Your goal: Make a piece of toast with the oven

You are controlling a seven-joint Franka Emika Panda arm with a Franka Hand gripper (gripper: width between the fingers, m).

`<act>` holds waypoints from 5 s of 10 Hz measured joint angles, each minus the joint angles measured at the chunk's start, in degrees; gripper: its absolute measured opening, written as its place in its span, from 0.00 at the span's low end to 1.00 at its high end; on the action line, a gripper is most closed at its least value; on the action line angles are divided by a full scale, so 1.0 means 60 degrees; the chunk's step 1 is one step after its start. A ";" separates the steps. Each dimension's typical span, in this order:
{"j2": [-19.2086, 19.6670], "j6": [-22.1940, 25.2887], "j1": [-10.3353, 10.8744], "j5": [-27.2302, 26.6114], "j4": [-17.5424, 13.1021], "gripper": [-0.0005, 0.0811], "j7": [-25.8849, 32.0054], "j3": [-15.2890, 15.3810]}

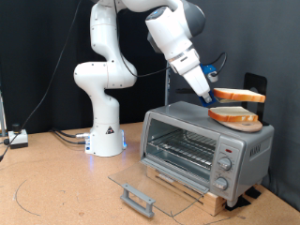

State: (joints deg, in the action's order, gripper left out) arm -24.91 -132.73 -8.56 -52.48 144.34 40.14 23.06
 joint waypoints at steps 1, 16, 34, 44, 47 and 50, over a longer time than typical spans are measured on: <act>-0.0156 0.0251 -0.0006 0.0007 0.0044 0.52 0.0000 -0.0100; -0.0795 0.1808 -0.2091 0.2261 0.0625 0.52 0.1695 -0.3100; 0.2450 -0.0442 -0.2091 0.2832 0.1245 0.52 0.5189 -0.2406; 0.1583 -0.1457 -0.0495 0.2515 0.2231 0.52 0.4645 -0.0190; 0.1011 -0.1955 -0.0549 0.2929 0.2510 0.52 0.4713 -0.0101; 0.0388 -0.1665 -0.0929 0.3374 0.2547 0.52 0.4721 -0.0262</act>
State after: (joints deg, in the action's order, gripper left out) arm -22.59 -142.72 -14.14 -32.23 159.63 68.46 21.49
